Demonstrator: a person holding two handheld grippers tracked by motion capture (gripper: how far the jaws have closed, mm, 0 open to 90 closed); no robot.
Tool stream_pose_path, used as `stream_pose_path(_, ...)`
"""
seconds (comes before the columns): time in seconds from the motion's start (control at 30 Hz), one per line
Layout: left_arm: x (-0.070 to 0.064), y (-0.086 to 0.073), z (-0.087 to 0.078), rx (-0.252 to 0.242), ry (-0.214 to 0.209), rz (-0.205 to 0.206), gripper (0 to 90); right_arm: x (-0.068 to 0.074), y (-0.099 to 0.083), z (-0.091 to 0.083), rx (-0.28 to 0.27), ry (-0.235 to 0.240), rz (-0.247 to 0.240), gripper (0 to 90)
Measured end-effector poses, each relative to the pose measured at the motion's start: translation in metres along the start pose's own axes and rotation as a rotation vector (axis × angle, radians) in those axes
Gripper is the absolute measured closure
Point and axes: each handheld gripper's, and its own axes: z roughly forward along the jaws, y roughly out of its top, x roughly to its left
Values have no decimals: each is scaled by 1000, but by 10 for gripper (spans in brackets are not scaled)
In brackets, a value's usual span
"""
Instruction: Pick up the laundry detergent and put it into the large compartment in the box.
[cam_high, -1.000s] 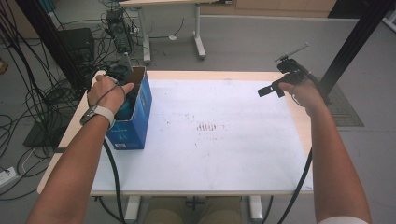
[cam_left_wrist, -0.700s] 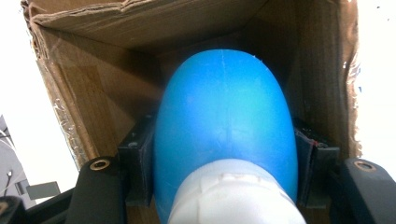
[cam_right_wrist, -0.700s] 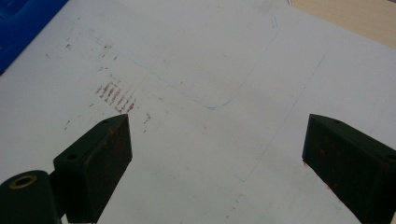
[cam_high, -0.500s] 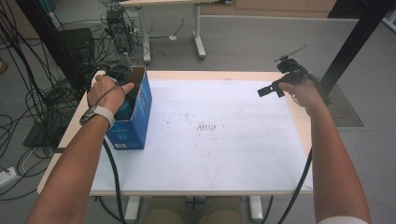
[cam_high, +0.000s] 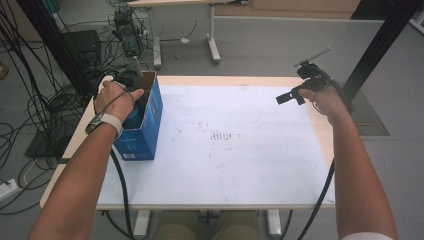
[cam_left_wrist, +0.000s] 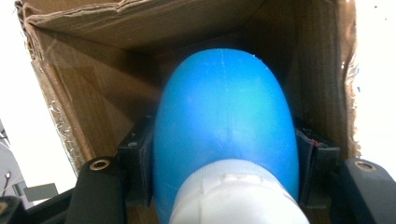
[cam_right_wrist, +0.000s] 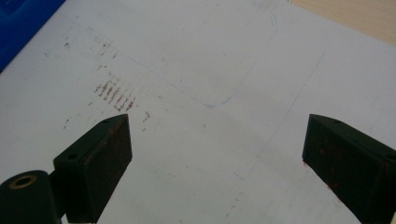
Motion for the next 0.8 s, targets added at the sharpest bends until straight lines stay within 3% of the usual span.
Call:
stream_pose_path(0.27, 1, -2, 0, -9, -5, 0, 368, 0, 0, 1, 2, 4, 0, 82)
stream_pose_path(0.6, 0, -4, 1, -19, 10, 7, 283, -1, -2, 1, 5, 2, 6, 82)
stream_pose_path(0.8, 3, -6, -3, -25, -3, 19, 275, 0, -1, 1, 5, 2, 4, 82)
